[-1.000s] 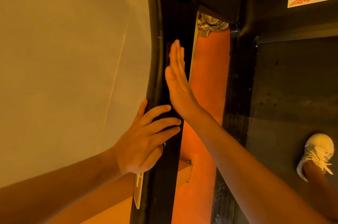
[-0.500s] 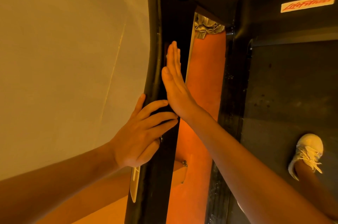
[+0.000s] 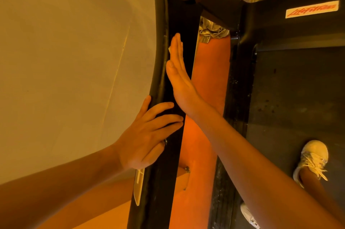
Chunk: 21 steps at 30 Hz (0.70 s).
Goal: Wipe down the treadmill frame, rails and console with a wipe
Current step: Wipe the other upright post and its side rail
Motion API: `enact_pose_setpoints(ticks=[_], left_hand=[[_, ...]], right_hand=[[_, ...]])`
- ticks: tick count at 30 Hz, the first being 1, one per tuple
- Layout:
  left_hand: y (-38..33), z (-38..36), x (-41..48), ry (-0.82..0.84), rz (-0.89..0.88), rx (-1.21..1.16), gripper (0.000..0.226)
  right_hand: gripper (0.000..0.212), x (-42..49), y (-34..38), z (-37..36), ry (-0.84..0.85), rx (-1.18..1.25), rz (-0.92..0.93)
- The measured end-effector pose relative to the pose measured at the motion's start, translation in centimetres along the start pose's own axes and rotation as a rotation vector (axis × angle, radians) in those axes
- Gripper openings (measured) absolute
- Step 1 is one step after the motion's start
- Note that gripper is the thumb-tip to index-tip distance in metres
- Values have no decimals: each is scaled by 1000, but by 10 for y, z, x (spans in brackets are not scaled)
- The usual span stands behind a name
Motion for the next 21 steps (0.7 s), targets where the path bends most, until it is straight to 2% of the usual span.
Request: enact_pose_setpoints(ticks=[6,9,12,17,21], left_hand=[[0,1,0,4,-8,-9,51],[0,-2,-4,9,23,-25,49],[-2,-5,-14,-25,111,-72,52],[-10,-6,-26,-97,358,-229,64],[-33,-22,-52,-67,403,-131,69]], right_hand=[[59,-22,-10,-4,50,-43,26],[58,-38,-33,-8,58,-34,-30],[55,-41,-51,-3,57,-30,-108],[53,-41,-53,-2,64,-34,-121],[52,-40,-52,-2,48,-4,-146]])
Point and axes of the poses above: each hand's wrist, its own x-axis towards the middle knuckle, its own z-axis out of the back of the hand, y = z × x, the point moved 6 cm from there along x, towards the middle knuckle, and after that the axes turned 1 degree about y, right-handed, at the moved point
